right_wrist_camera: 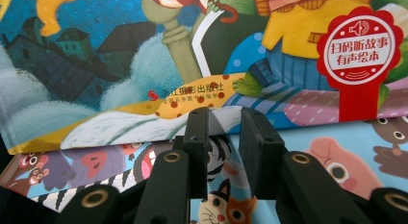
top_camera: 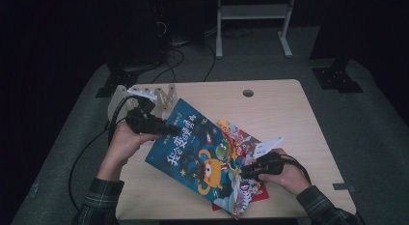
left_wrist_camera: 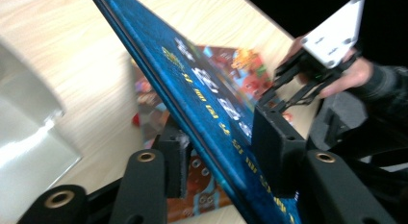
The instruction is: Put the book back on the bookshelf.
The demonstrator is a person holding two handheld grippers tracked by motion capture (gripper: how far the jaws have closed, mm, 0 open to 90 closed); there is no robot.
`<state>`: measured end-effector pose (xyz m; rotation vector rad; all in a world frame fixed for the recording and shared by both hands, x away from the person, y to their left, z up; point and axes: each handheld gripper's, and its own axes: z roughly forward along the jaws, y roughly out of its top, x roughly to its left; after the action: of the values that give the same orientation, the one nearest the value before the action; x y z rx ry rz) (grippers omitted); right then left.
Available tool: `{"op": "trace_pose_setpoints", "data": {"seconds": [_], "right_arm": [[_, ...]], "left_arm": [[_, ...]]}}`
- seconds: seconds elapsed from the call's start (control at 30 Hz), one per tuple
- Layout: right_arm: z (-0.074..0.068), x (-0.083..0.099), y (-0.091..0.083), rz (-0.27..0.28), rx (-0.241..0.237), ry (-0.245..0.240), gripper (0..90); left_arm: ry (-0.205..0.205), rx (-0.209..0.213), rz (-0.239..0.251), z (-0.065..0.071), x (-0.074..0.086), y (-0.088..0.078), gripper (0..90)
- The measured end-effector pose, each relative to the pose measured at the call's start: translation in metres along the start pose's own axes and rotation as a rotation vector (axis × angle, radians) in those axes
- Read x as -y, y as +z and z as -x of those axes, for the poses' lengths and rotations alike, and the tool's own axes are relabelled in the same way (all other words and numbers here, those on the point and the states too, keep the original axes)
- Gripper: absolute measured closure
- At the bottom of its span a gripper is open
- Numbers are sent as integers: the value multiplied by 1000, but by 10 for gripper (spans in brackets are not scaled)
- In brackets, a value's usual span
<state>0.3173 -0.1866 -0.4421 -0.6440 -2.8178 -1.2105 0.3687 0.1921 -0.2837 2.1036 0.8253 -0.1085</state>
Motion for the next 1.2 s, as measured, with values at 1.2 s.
{"op": "trace_pose_setpoints", "data": {"seconds": [1.2], "right_arm": [[4,2,3,57,98,17,578]], "left_arm": [[103,-12,-169,26,-95,-1,743]]}}
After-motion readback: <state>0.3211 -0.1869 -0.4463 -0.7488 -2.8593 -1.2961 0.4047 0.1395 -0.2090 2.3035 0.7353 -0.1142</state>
